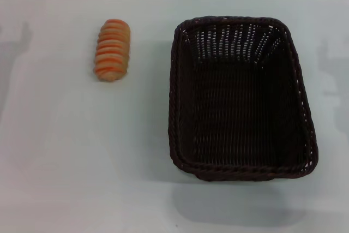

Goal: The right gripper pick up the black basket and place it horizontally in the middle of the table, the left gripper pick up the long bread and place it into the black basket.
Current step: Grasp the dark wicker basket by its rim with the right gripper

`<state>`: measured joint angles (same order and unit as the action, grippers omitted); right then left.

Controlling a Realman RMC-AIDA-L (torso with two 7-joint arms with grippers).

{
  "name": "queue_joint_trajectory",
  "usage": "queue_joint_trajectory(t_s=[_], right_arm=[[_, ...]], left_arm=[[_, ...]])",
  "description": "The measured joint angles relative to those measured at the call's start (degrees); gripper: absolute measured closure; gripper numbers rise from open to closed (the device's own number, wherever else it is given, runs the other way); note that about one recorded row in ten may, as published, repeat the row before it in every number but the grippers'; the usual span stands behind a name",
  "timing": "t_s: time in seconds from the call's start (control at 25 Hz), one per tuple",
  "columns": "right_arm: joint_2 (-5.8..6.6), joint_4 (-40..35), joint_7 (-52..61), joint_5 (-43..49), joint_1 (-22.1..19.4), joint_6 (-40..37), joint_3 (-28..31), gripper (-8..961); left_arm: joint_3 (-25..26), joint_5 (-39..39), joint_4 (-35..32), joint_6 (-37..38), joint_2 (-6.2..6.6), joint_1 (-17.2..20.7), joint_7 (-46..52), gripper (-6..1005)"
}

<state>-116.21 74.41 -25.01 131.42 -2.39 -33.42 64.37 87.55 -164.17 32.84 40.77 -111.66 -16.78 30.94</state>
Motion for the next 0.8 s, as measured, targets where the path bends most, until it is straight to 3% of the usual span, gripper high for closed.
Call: queue_joint_trajectory(t_s=[0.12,0.2,0.24,0.44,0.56,0.6,0.64,0.8], right_arm=[[-0.69,5.46,-0.8,0.85,-2.07,8.83,2.79,458],[-2.5,13.23,-1.32,1.15,-4.17,24.55,9.14,371],[-2.5,13.23,-1.32,1.15,-4.17,24.55,9.14,341],[-2.83,20.71,1.95,0.94,-4.52,43.3,16.12,194],[-2.82,23.04,5.31,1.19,-3.19,51.94,20.09,193],[-2.82,24.29,7.8,1.25,-1.82,59.04,23.3,193],[-2.82,24.29,7.8,1.25,-1.82,59.04,23.3,193],[-2.8,26.59,13.08,1.33,0.15,71.52,29.38,193]], left_arm=[[0.36,-0.03,-0.02,0.01,0.21,0.1,-0.24,308],[0.45,-0.03,-0.04,0.01,0.3,0.15,-0.38,308],[0.45,-0.03,-0.04,0.01,0.3,0.15,-0.38,308],[0.69,-0.06,0.06,0.01,0.48,0.17,-0.6,308],[1.04,-0.11,0.12,-0.18,0.67,-0.01,-0.69,308],[1.04,-0.11,0.12,-0.18,0.67,-0.01,-0.69,308],[1.1,-0.12,0.12,-0.29,0.82,-0.15,-0.72,308],[1.22,-0.15,0.15,-0.33,0.88,-0.21,-0.76,308]])
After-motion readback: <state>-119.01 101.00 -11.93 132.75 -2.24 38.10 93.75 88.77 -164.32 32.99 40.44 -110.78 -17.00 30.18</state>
